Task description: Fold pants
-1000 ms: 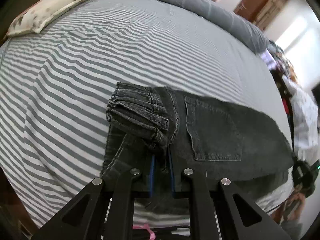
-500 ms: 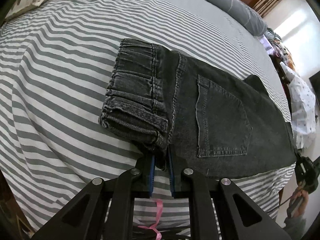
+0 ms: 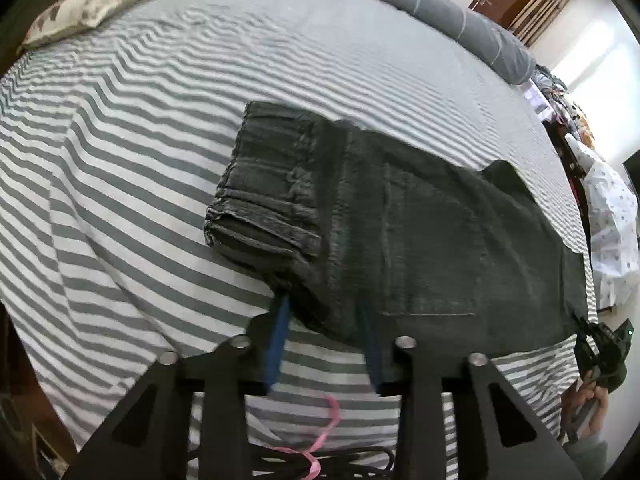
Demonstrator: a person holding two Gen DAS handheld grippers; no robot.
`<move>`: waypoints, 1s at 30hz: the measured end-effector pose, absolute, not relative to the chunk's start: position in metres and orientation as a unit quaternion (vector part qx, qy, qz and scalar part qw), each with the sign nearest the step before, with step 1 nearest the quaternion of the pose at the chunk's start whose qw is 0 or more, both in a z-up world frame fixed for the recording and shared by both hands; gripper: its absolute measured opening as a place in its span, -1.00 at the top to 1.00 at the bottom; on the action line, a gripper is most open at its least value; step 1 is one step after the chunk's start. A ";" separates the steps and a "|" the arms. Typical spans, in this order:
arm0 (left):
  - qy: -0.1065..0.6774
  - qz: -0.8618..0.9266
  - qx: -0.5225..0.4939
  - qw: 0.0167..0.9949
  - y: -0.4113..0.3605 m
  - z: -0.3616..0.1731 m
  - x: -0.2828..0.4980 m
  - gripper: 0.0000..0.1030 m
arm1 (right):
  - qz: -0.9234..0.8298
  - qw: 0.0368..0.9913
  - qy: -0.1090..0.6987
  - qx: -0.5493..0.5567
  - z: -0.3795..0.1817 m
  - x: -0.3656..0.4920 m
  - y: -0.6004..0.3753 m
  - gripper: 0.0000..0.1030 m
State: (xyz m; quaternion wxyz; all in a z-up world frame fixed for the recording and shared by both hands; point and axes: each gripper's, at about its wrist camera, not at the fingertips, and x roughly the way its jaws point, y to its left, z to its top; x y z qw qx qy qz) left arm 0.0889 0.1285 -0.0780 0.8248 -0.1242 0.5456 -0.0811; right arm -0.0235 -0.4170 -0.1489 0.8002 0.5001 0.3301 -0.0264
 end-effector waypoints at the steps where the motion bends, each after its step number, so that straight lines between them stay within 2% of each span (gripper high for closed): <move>1: 0.540 -0.081 -0.121 0.829 0.124 -0.073 0.084 0.17 | -0.022 0.798 0.327 0.506 -0.150 -0.024 -0.419 0.74; 3: 0.533 -0.088 -0.111 0.834 0.114 -0.064 0.072 0.08 | -0.021 0.793 0.324 0.515 -0.151 -0.025 -0.424 0.57; 5: 0.526 -0.094 -0.093 0.840 0.099 -0.058 0.062 0.05 | -0.018 0.789 0.317 0.526 -0.153 -0.028 -0.429 0.52; 9: 0.495 -0.132 -0.029 0.859 0.052 -0.043 0.046 0.03 | -0.002 0.772 0.302 0.559 -0.160 -0.028 -0.443 0.52; 15: 0.449 -0.235 0.080 0.858 -0.065 -0.034 0.037 0.01 | 0.023 0.751 0.283 0.596 -0.163 -0.023 -0.460 0.52; 24: 0.411 -0.351 0.187 0.821 -0.209 -0.063 0.014 0.01 | 0.048 0.751 0.275 0.598 -0.154 -0.013 -0.472 0.52; 30: 0.411 -0.351 0.226 0.811 -0.258 -0.090 0.016 0.01 | 0.062 0.751 0.285 0.592 -0.154 -0.007 -0.475 0.51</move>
